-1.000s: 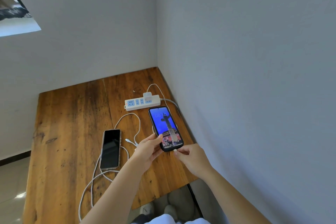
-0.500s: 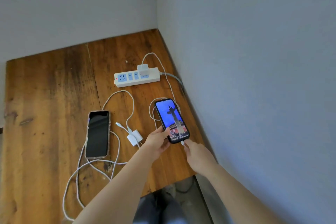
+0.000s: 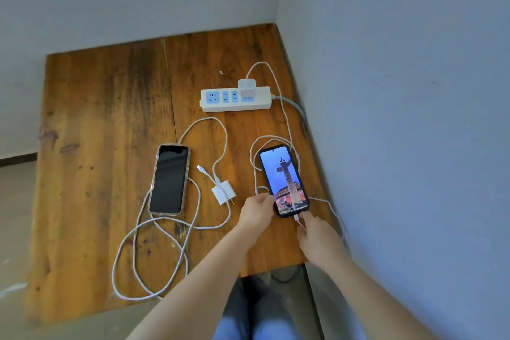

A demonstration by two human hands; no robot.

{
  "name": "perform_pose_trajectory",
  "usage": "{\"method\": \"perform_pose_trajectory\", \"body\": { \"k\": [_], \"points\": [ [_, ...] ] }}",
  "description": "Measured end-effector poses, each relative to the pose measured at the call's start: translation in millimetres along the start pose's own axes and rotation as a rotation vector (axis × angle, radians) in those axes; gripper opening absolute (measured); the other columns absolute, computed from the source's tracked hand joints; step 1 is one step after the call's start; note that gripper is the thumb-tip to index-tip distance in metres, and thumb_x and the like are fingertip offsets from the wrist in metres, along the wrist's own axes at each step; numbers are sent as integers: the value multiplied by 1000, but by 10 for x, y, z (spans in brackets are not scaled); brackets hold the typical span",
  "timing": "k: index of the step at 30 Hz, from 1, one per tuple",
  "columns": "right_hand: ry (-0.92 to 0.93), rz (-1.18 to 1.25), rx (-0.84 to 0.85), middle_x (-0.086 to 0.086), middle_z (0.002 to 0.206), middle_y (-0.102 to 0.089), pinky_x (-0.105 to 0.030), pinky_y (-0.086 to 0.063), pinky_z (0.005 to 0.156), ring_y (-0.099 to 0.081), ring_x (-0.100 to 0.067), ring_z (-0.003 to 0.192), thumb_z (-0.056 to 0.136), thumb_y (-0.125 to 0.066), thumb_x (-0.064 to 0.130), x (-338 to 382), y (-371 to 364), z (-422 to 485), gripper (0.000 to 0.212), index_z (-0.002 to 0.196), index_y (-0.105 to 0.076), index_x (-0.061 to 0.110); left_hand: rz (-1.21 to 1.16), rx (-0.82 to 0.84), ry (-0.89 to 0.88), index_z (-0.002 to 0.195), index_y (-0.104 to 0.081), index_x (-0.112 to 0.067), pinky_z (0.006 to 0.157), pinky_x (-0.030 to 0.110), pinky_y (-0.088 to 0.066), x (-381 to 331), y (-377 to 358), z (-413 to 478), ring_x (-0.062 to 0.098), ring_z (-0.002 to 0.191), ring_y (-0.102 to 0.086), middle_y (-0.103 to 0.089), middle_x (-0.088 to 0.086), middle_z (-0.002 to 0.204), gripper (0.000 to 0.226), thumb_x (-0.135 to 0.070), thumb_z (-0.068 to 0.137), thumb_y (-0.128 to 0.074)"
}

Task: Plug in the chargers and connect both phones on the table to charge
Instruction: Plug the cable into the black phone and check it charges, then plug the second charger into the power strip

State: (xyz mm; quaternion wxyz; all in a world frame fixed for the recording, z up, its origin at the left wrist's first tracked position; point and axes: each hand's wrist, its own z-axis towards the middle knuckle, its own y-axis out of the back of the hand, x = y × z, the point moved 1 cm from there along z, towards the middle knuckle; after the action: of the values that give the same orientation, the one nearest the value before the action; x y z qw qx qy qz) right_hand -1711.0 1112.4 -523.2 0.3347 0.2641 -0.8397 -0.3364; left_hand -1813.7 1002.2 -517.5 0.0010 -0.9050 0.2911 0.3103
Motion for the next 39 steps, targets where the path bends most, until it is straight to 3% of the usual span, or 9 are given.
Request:
{"method": "perform_pose_trajectory", "body": {
  "k": [4,7,11,17,24,28,33,37,39],
  "points": [
    [69,29,-175,9,100,-60,-19,-53,61,-58,-7,82,92,-54,29,262,29,11,16,105,-58,22,122,-163,-188,124,-58,-23,66,15,-47,91,206,-112,11,103,-60,-63,-3,122,30,-29,98,-45],
    [182,90,-115,7,97,-60,-12,-45,57,-57,-7,82,92,-54,26,579,-11,135,11,102,-58,22,118,-330,-286,116,-61,-27,72,14,-46,127,480,-166,5,97,-58,-65,-7,116,24,-26,97,-47],
    [234,137,-11,3,99,-62,-20,-49,68,-58,-10,84,94,-52,25,1029,-130,375,15,105,-60,20,338,-476,-414,123,-59,-20,89,29,-47,136,961,-52,13,113,-51,-62,-2,123,31,-14,96,-46],
    [155,145,95,1,101,-62,-18,-41,56,-58,-11,79,92,-53,38,1365,-297,630,21,103,-57,20,876,-316,-522,129,-56,-25,105,43,-29,20,1447,324,22,139,-22,-49,-8,142,35,-24,99,-39],
    [51,85,127,2,112,-58,-25,-46,71,-59,-18,98,80,-68,41,1586,-388,708,44,115,-52,20,1215,-112,-592,116,-60,-29,112,43,-16,-108,1626,564,23,145,-8,-40,-11,148,28,-32,98,-40],
    [36,-4,91,-1,106,-62,-27,-45,72,-57,-19,94,77,-72,34,1712,-409,765,37,106,-57,17,1250,-87,-642,124,-57,-28,111,43,-15,-189,1664,630,23,144,-11,-45,-10,146,30,-25,96,-45],
    [42,70,-5,2,98,-64,-21,-40,59,-57,-14,81,79,-69,24,1725,-54,985,27,103,-60,20,1155,-139,-692,128,-56,-24,109,43,-20,-368,1769,752,23,141,-21,-54,-7,137,38,-18,91,-50],
    [192,91,-130,4,95,-62,-26,-42,64,-59,-18,87,79,-70,22,1889,391,1245,23,100,-61,21,949,-347,-647,126,-51,-13,101,46,-34,-593,1781,853,32,129,-33,-47,10,136,42,-11,85,-55],
    [247,111,-171,3,106,-64,-26,-48,73,-59,-15,96,80,-70,25,2007,573,1396,30,108,-60,21,895,-367,-614,127,-51,-15,102,47,-34,-713,1778,924,33,131,-29,-40,12,140,41,-14,86,-54]
  ]
}}
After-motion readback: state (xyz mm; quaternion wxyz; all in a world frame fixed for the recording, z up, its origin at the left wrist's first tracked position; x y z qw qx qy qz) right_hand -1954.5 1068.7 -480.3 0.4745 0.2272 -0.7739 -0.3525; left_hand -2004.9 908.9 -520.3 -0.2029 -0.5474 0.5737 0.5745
